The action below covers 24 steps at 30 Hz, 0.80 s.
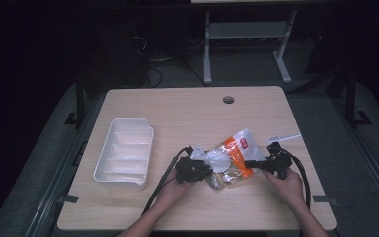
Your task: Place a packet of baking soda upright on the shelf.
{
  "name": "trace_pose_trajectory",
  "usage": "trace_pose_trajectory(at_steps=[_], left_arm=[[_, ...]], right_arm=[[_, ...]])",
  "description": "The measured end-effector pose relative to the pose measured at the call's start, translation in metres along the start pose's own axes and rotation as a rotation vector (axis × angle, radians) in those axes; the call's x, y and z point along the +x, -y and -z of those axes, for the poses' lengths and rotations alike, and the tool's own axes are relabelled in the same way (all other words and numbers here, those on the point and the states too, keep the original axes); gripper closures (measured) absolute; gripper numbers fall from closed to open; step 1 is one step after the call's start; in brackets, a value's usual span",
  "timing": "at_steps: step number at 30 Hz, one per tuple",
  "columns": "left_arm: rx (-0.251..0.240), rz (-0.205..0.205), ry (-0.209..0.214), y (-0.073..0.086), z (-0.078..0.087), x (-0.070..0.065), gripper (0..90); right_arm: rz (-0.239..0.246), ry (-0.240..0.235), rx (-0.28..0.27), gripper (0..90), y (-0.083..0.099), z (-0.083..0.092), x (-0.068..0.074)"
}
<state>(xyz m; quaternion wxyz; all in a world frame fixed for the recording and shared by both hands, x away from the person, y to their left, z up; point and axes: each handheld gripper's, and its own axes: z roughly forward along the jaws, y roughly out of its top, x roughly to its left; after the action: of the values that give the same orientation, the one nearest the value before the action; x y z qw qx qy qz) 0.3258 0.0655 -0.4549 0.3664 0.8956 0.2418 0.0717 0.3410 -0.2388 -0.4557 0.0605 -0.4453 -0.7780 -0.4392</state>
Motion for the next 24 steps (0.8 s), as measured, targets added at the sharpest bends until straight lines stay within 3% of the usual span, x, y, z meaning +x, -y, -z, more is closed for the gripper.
trace_pose_trajectory(at_steps=[3, 7, 8, 11, 12, 13, 22, 24], left_arm=[[-0.006, -0.003, 0.004, 0.000, 0.004, -0.001, 75.7], [-0.035, -0.012, 0.009, 0.001, 0.013, -0.004, 73.3], [-0.043, -0.013, 0.013, 0.001, 0.016, -0.006, 73.3], [-0.066, -0.017, 0.021, 0.004, 0.025, -0.009, 70.5], [-0.075, -0.016, 0.025, 0.005, 0.028, -0.010, 70.5], [-0.096, -0.016, 0.034, 0.008, 0.034, -0.012, 68.1], [-0.135, -0.044, 0.052, 0.019, 0.055, -0.023, 57.9], [-0.139, -0.042, 0.062, 0.021, 0.060, -0.024, 56.6]], right_arm=[[0.015, -0.009, -0.018, 89.2, -0.005, 0.004, 0.003], [0.121, 0.020, -0.006, 89.4, -0.024, 0.010, 0.021], [0.121, 0.020, -0.006, 89.4, -0.024, 0.010, 0.021], [0.194, 0.018, -0.013, 89.4, -0.042, 0.016, 0.038], [0.194, 0.018, -0.013, 89.4, -0.042, 0.016, 0.038], [0.239, 0.024, -0.009, 89.5, -0.051, 0.018, 0.046], [0.379, 0.031, 0.027, 89.6, -0.085, 0.016, 0.075], [0.389, 0.032, 0.031, 89.6, -0.088, 0.016, 0.078]])
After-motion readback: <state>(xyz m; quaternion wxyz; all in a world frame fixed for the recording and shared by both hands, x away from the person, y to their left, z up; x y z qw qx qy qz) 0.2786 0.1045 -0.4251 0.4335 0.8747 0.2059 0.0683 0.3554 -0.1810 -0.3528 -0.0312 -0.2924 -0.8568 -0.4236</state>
